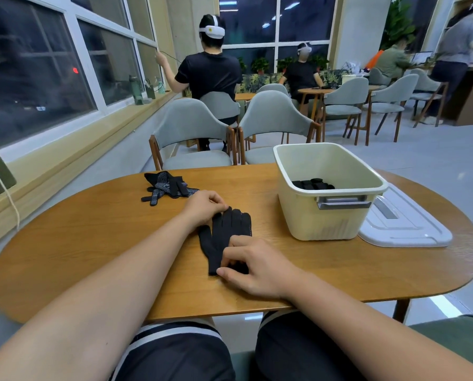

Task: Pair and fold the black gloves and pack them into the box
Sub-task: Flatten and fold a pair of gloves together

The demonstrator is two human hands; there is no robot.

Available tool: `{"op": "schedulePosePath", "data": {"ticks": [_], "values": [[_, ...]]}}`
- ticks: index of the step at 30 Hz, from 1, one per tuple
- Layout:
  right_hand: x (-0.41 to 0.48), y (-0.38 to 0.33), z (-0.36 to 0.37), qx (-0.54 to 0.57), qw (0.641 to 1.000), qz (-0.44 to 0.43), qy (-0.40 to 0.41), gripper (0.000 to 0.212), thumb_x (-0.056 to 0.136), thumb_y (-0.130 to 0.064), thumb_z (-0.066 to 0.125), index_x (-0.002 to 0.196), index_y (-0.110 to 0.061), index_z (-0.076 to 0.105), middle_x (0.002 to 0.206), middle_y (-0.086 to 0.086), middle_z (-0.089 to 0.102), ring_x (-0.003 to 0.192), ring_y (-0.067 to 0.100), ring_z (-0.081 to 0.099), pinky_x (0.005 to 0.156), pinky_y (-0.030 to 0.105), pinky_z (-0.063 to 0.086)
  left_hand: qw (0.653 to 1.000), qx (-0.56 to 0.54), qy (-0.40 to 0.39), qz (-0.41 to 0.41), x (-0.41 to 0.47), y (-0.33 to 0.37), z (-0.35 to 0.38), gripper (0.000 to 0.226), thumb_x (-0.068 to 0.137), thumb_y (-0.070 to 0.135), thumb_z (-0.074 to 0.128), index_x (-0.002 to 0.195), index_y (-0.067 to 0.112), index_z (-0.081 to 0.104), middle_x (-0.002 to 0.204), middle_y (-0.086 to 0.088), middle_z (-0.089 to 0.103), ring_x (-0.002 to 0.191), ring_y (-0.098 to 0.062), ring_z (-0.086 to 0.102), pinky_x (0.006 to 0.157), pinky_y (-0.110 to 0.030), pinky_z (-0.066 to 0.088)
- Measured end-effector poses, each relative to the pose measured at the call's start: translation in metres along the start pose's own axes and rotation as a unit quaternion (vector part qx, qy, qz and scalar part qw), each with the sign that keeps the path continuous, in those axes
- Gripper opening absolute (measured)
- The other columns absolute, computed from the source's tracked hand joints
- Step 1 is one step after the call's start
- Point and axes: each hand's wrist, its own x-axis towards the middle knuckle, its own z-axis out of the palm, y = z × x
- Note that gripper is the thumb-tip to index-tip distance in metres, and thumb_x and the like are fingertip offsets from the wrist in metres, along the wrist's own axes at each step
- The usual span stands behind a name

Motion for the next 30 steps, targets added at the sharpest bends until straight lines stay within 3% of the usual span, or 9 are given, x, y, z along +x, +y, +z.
{"op": "schedulePosePath", "data": {"ticks": [5,9,12,16,19,22,27,30], "values": [[0.000,0.001,-0.001,-0.001,1.000,-0.004,0.003,0.025,0.102,-0.048,0.067,0.093,-0.025,0.071,0.087,-0.012,0.051,0.079,0.008,0.050,0.068,0.039,0.048,1.000,-0.006,-0.004,-0.011,-0.002,0.000,0.007,0.014,0.093,0.033,0.083,0.092,0.020,0.079,0.099,0.007,0.076,0.097,-0.018,0.069,0.077,-0.035,0.056],[-0.001,0.001,-0.001,0.021,1.000,0.003,0.022,0.021,0.103,-0.041,0.068,0.094,-0.023,0.072,0.089,-0.011,0.054,0.079,0.007,0.052,0.070,0.034,0.048,1.000,-0.017,0.010,0.002,-0.004,0.002,0.007,0.011,0.092,0.033,0.083,0.097,0.027,0.075,0.104,0.009,0.074,0.102,-0.016,0.068,0.093,-0.043,0.058],[0.003,0.010,-0.006,0.060,0.989,0.074,0.112,0.012,0.102,-0.029,0.069,0.092,-0.023,0.070,0.087,-0.012,0.061,0.081,0.007,0.059,0.074,0.031,0.050,0.999,-0.030,0.025,0.028,-0.009,0.006,0.005,0.007,0.095,0.035,0.079,0.099,0.032,0.074,0.106,0.009,0.073,0.102,-0.014,0.067,0.097,-0.044,0.057],[0.013,0.027,-0.014,0.091,0.948,0.243,0.187,0.011,0.100,-0.022,0.066,0.091,-0.026,0.070,0.078,-0.010,0.068,0.069,0.015,0.066,0.066,0.040,0.057,0.996,0.009,0.039,0.083,-0.027,0.008,0.004,0.006,0.098,0.034,0.075,0.104,0.032,0.073,0.106,0.012,0.068,0.101,-0.012,0.065,0.093,-0.039,0.057],[0.018,0.030,-0.021,0.112,0.929,0.306,0.176,0.012,0.102,-0.025,0.062,0.091,-0.027,0.066,0.076,-0.006,0.067,0.056,0.028,0.068,0.058,0.042,0.056,0.990,0.068,0.050,0.112,-0.040,0.002,0.005,0.005,0.100,0.037,0.070,0.105,0.038,0.073,0.107,0.014,0.063,0.106,-0.013,0.061,0.098,-0.044,0.054],[0.023,0.036,-0.018,0.092,0.928,0.327,0.154,0.010,0.100,-0.024,0.060,0.090,-0.026,0.064,0.074,-0.002,0.070,0.050,0.024,0.067,0.061,0.044,0.059,0.985,0.113,0.045,0.125,-0.054,-0.005,0.006,0.015,0.104,0.041,0.062,0.114,0.037,0.073,0.113,0.014,0.064,0.116,-0.014,0.056,0.106,-0.049,0.048],[0.034,0.042,-0.011,-0.025,0.933,0.344,0.100,0.012,0.091,-0.037,0.064,0.083,-0.028,0.062,0.072,-0.006,0.069,0.071,0.016,0.066,0.067,0.043,0.060,0.974,0.168,-0.003,0.149,-0.074,-0.011,0.008,0.033,0.105,0.055,0.056,0.135,0.045,0.065,0.134,0.019,0.057,0.131,-0.008,0.045,0.108,-0.043,0.035],[0.037,0.041,-0.009,-0.070,0.929,0.356,0.073,0.019,0.091,-0.044,0.065,0.083,-0.027,0.061,0.074,-0.007,0.067,0.073,0.016,0.064,0.061,0.035,0.053,0.971,0.181,0.007,0.154,-0.077,-0.013,0.010,0.036,0.105,0.056,0.055,0.137,0.046,0.064,0.135,0.020,0.056,0.131,-0.008,0.044,0.105,-0.040,0.033]]}}
